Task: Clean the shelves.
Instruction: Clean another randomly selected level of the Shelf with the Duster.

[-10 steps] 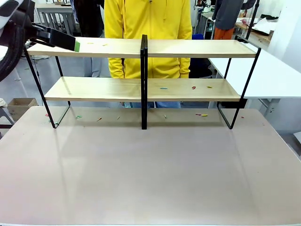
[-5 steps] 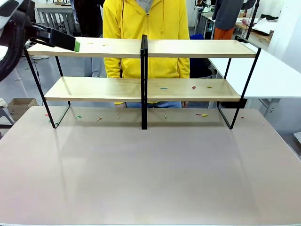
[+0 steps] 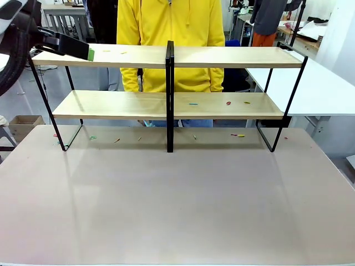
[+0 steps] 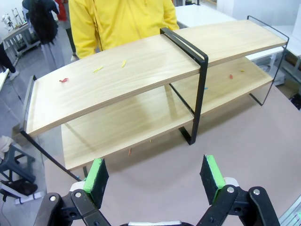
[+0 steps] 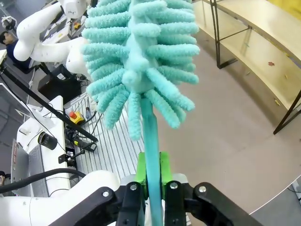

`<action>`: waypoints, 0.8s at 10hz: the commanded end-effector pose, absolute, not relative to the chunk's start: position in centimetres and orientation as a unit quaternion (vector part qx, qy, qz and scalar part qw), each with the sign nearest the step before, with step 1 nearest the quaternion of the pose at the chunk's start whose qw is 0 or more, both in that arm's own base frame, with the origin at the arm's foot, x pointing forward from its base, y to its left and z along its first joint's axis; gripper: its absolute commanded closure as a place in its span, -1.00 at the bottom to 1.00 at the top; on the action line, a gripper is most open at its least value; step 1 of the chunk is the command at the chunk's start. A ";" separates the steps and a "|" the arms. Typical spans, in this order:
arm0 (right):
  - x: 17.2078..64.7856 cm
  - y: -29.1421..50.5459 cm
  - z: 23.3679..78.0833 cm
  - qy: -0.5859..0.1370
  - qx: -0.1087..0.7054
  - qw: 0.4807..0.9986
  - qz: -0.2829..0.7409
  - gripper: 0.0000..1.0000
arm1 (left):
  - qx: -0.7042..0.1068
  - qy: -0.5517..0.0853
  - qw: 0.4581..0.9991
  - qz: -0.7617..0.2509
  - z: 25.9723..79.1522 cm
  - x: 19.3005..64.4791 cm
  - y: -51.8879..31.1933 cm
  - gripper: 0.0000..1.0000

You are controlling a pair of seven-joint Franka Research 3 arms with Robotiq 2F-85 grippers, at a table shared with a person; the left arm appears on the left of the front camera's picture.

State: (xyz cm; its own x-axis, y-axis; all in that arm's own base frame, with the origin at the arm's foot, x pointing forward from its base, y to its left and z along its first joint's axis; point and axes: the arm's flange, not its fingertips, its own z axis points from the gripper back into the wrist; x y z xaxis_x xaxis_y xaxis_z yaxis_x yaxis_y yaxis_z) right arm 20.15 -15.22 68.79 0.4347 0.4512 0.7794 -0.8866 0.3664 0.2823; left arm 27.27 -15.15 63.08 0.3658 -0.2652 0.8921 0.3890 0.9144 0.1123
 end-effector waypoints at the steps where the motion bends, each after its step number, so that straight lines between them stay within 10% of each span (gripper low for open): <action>1: 20.1 -15.2 69.3 -0.316 0.363 0.757 0.443 0.75 | -0.059 -0.528 0.824 -0.197 63.1 27.3 -15.1 -1.00; 8: 22.0 -11.1 69.1 -0.226 0.305 0.802 0.461 0.75 | -0.059 -0.528 0.824 -0.197 63.1 27.3 -15.1 -1.00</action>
State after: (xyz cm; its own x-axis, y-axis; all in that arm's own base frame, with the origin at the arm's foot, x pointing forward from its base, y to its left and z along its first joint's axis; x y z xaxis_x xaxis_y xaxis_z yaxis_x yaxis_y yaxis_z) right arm 21.19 -12.98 68.63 0.4577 0.5289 0.7146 -0.8822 0.3700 0.2912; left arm 27.28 -15.15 63.07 0.3660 -0.2651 0.8921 0.3889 0.9144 0.1122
